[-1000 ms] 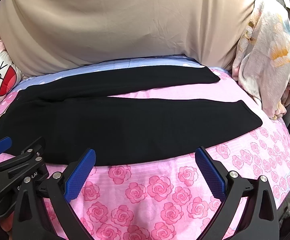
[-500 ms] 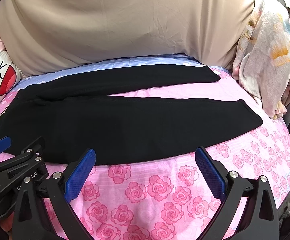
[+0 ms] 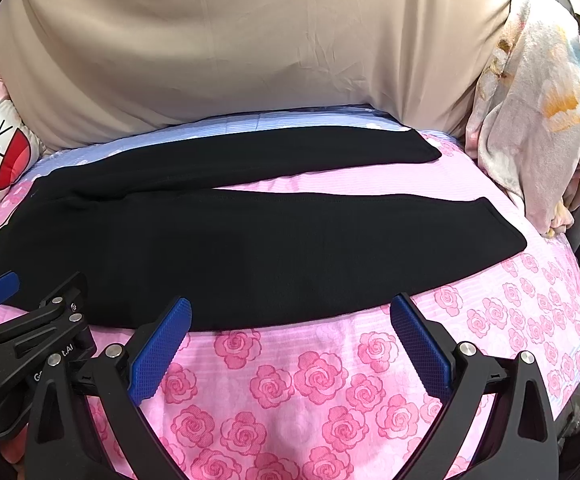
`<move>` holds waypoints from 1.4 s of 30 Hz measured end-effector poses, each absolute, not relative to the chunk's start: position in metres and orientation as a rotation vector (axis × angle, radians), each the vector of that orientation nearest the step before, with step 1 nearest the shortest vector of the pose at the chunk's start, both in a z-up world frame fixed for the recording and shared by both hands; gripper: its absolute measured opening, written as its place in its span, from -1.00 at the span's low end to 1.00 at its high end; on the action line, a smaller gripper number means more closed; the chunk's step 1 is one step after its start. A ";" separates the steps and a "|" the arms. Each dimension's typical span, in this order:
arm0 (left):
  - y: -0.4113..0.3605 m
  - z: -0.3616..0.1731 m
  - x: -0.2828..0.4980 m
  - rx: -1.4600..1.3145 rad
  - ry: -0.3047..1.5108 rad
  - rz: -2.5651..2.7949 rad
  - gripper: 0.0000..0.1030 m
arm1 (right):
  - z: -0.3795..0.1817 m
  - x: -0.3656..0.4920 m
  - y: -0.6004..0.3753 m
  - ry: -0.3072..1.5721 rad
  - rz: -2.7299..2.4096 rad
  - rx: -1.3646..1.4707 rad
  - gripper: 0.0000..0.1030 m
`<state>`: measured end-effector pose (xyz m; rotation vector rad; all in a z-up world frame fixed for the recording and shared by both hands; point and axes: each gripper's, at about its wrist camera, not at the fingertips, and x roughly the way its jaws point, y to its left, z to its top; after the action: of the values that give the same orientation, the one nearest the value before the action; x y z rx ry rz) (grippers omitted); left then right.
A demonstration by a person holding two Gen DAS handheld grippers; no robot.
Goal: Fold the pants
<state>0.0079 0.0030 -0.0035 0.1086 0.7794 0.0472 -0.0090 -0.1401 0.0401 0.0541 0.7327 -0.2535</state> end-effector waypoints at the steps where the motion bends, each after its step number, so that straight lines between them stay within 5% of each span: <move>1: 0.003 -0.004 0.008 0.109 0.780 0.047 0.53 | 0.040 -0.009 -0.140 0.734 -0.253 0.054 0.90; 12: 0.006 -0.009 0.017 0.110 0.782 0.034 0.77 | 0.030 0.008 -0.163 0.752 -0.234 0.055 0.90; 18: 0.041 -0.005 0.043 0.044 0.769 0.065 0.82 | 0.040 0.044 -0.263 0.673 -0.258 0.074 0.90; 26: 0.088 -0.002 0.101 -0.079 0.795 0.181 0.81 | 0.041 0.193 -0.428 0.732 -0.257 0.189 0.90; 40: 0.215 0.012 0.231 -0.148 0.791 0.360 0.82 | -0.018 0.392 -0.507 0.954 -0.283 0.129 0.86; 42: 0.247 0.011 0.267 -0.147 0.811 0.400 0.82 | -0.017 0.397 -0.510 0.934 -0.270 0.158 0.56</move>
<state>0.2666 0.2472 0.0106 -0.1471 0.8113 0.4004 0.3966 -0.5104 -0.0171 0.1581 0.9342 -0.2705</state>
